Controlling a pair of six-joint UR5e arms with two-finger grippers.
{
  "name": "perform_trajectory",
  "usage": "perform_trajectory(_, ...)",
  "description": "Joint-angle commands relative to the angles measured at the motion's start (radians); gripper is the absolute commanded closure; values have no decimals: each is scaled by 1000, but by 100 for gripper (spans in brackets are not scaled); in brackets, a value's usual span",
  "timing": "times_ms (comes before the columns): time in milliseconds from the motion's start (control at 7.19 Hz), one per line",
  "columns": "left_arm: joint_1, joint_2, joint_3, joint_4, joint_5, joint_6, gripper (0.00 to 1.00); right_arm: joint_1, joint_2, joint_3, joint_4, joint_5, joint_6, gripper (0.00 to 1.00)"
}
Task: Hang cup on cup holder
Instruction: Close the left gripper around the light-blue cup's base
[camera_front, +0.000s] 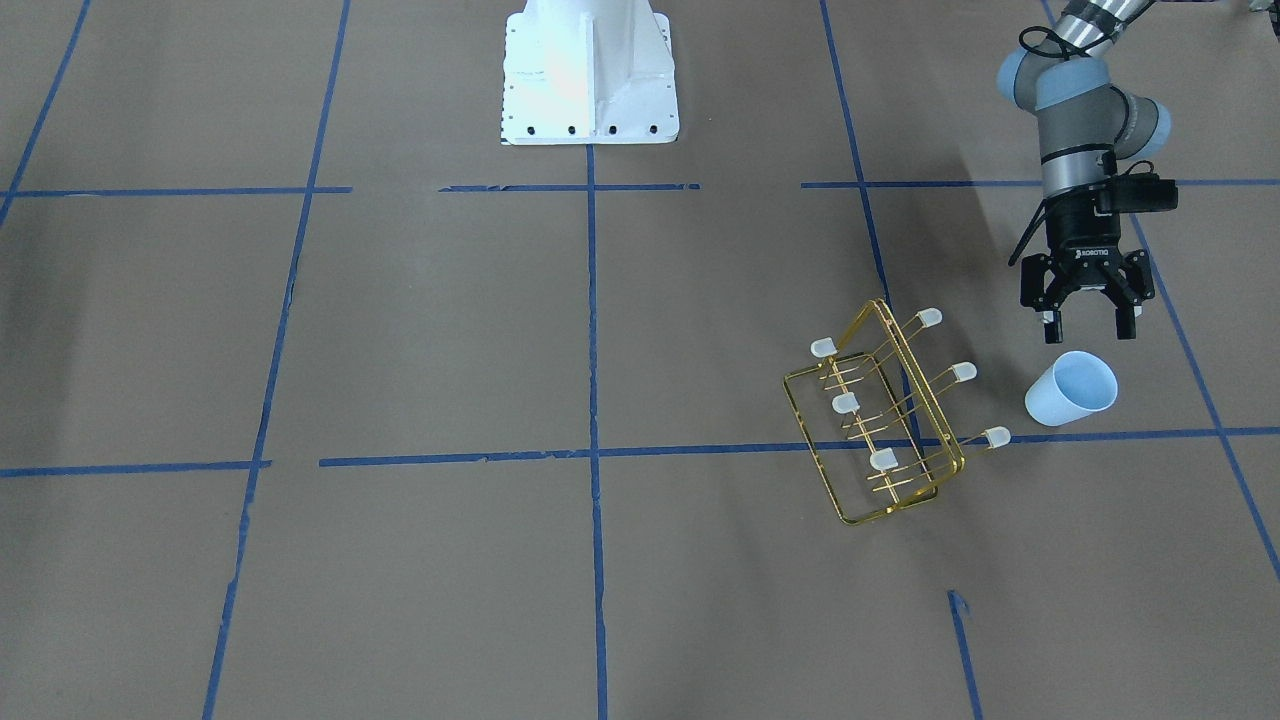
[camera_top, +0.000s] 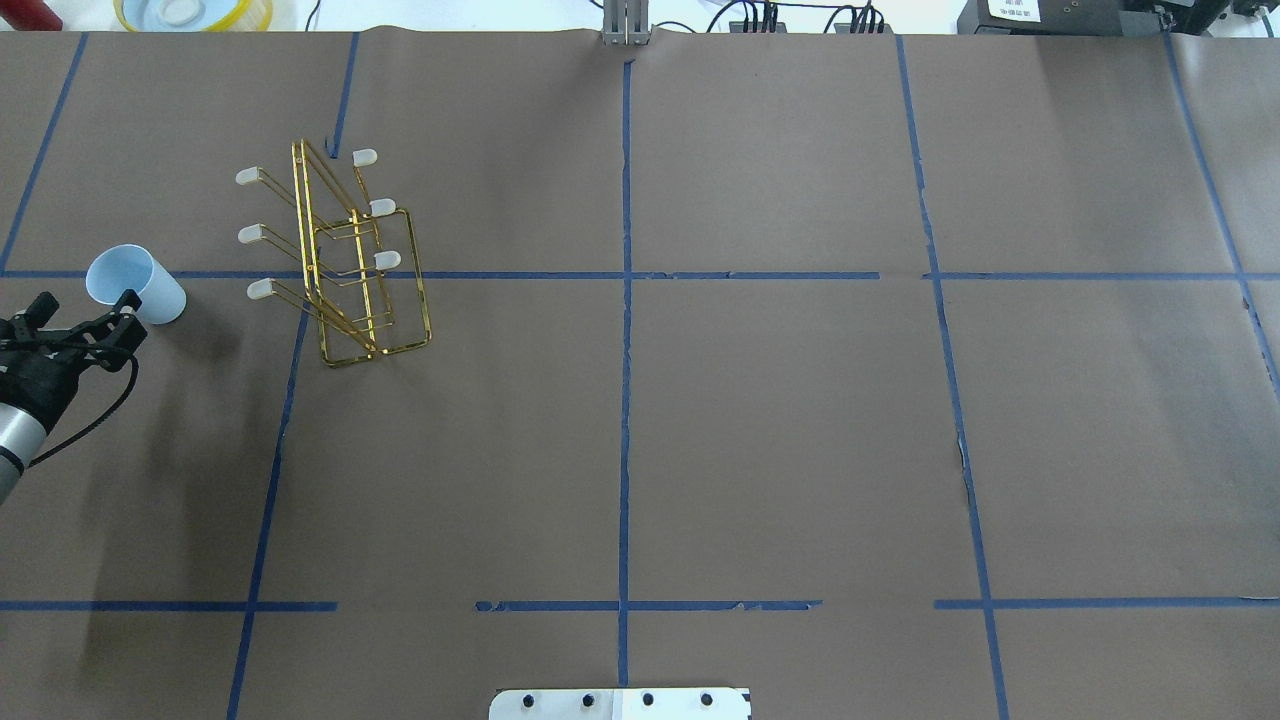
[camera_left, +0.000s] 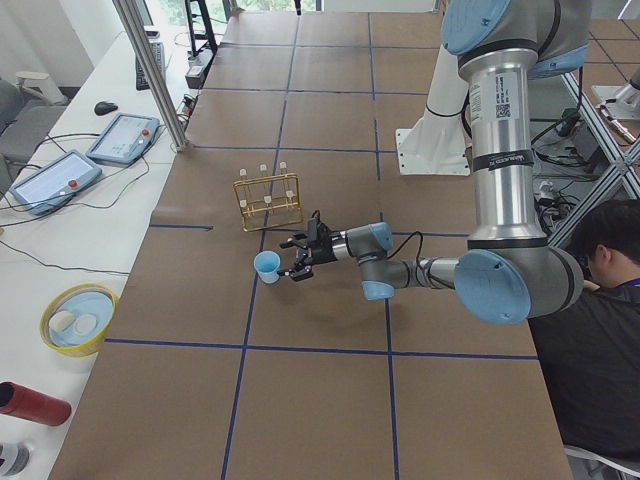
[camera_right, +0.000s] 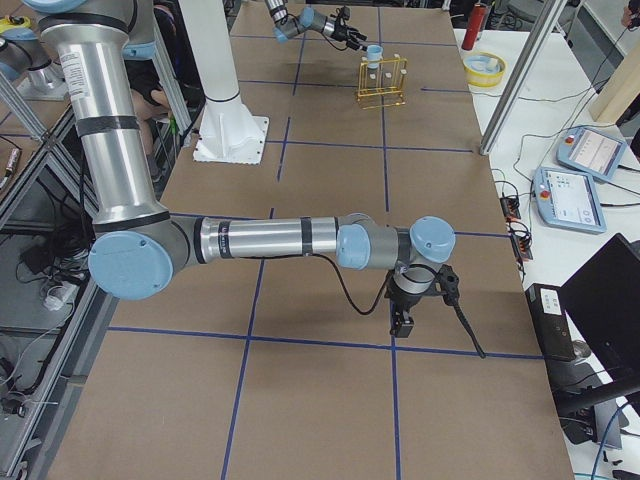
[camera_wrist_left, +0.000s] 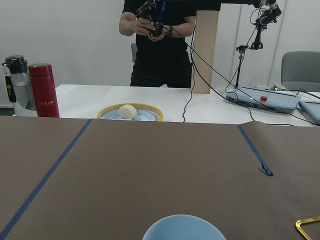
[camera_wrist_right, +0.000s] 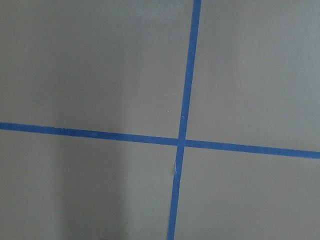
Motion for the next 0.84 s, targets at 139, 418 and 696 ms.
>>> perform_trajectory(139,4,-60,73,5,13,-1,0,0,0,0,0,0,0,0)
perform_trajectory(418,7,-75,86,4,10,-3,0,0,0,0,0,0,0,0)
perform_trajectory(696,8,-91,107,5,-3,-3,0,0,0,0,0,0,0,0)
